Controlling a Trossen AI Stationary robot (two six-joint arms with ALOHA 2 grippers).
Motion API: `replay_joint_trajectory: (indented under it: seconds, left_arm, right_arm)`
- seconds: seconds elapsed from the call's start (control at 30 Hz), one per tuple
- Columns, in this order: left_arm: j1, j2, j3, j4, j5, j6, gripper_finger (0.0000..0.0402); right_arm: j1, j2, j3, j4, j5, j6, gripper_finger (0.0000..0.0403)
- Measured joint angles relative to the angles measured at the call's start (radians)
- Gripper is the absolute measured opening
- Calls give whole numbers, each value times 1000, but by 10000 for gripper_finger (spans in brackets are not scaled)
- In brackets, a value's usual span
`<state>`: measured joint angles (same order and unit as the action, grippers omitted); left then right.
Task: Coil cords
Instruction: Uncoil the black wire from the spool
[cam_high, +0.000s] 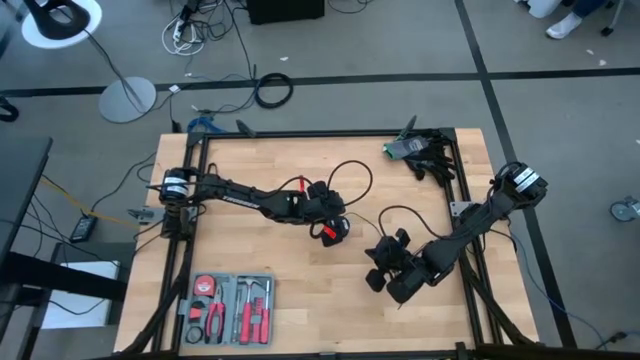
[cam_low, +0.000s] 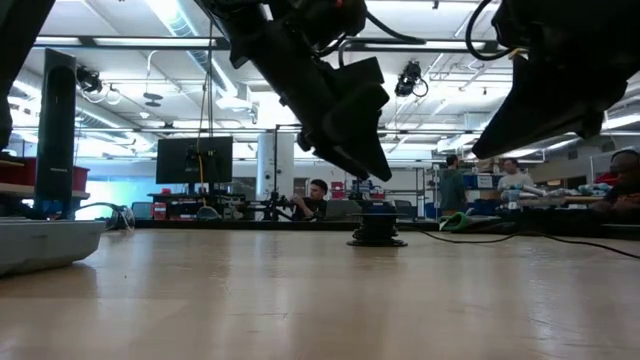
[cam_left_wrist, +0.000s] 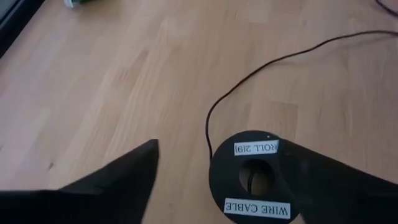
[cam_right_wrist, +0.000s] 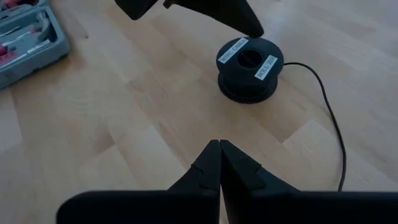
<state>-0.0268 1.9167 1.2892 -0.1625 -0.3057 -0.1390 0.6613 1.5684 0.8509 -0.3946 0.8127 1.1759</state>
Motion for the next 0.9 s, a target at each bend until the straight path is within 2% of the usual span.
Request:
replay_joint_trajectory:
  seconds: [0.13, 0.27, 0.5, 0.7, 0.8, 0.9]
  left_arm:
    - [1, 0, 0, 9, 12, 10, 267]
    - [1, 0, 0, -2, 57, 50, 235]
    - [24, 3, 0, -46, 77, 62, 230]
    - [71, 3, 0, -50, 153, 7, 230]
    - [91, 7, 0, -49, 229, -3, 230]
    - [94, 27, -1, -54, 245, -3, 230]
  right_arm:
    - [-3, 0, 0, -1, 1, 0, 3]
    - [-6, 0, 0, -1, 6, -1, 8]
    - [-45, 0, 0, -3, 13, -47, 4]
    - [-74, 0, 0, -3, 13, -79, 6]
    - [-82, 0, 0, -3, 13, -82, 8]
    - [-87, 0, 0, -3, 13, -102, 8]
